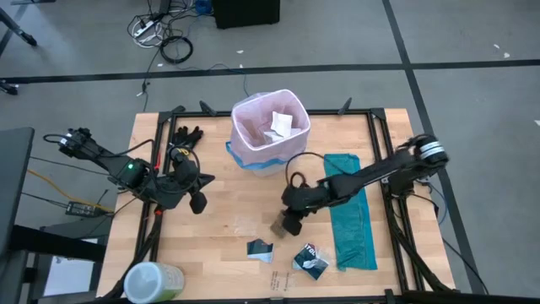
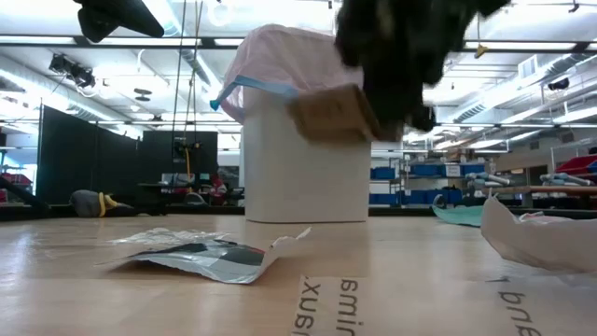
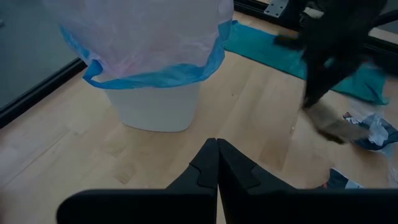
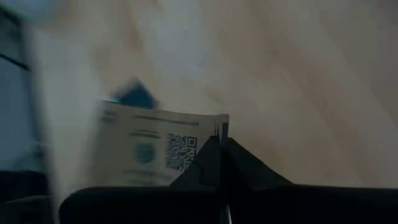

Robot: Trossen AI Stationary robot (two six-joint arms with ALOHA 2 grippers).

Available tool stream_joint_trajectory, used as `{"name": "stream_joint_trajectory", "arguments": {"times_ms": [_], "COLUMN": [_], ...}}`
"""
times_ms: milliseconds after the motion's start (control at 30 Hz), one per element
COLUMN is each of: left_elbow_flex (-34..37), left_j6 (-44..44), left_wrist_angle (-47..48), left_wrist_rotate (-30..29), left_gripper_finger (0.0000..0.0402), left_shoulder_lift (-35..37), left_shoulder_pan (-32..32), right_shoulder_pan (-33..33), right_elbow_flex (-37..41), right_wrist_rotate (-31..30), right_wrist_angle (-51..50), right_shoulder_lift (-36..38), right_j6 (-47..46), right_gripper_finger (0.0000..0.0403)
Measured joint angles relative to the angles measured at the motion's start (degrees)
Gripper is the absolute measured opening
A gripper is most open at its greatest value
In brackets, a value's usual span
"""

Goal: Place trash/remove bag and relplace
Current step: Put the brown paper into the white trash bin

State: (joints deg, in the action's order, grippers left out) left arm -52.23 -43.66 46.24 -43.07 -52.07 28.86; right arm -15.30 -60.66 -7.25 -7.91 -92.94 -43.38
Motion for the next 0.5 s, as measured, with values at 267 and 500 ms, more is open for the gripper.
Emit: {"name": "stream_joint_trajectory", "arguments": {"times_ms": [267,500], "left_elbow_flex": [0.00,0.00], "left_j6": [0.13,0.13], "left_wrist_angle": [0.02,0.00], "left_wrist_rotate": [-0.53,-0.85], "left_gripper_finger": [0.0008,0.0008], "left_shoulder_lift": [-0.02,0.00], "left_shoulder_pan": [0.00,0.02], "right_shoulder_pan": [0.46,7.82], "right_elbow_flex": [-8.64,-21.54], "right_wrist_rotate": [-15.71,-23.23], "right_wrist_angle": [3.39,3.55], "right_shoulder_lift": [15.49,18.50], "right_j6": [13.03,36.50], "right_gripper_finger": [0.0000,0.0000]}}
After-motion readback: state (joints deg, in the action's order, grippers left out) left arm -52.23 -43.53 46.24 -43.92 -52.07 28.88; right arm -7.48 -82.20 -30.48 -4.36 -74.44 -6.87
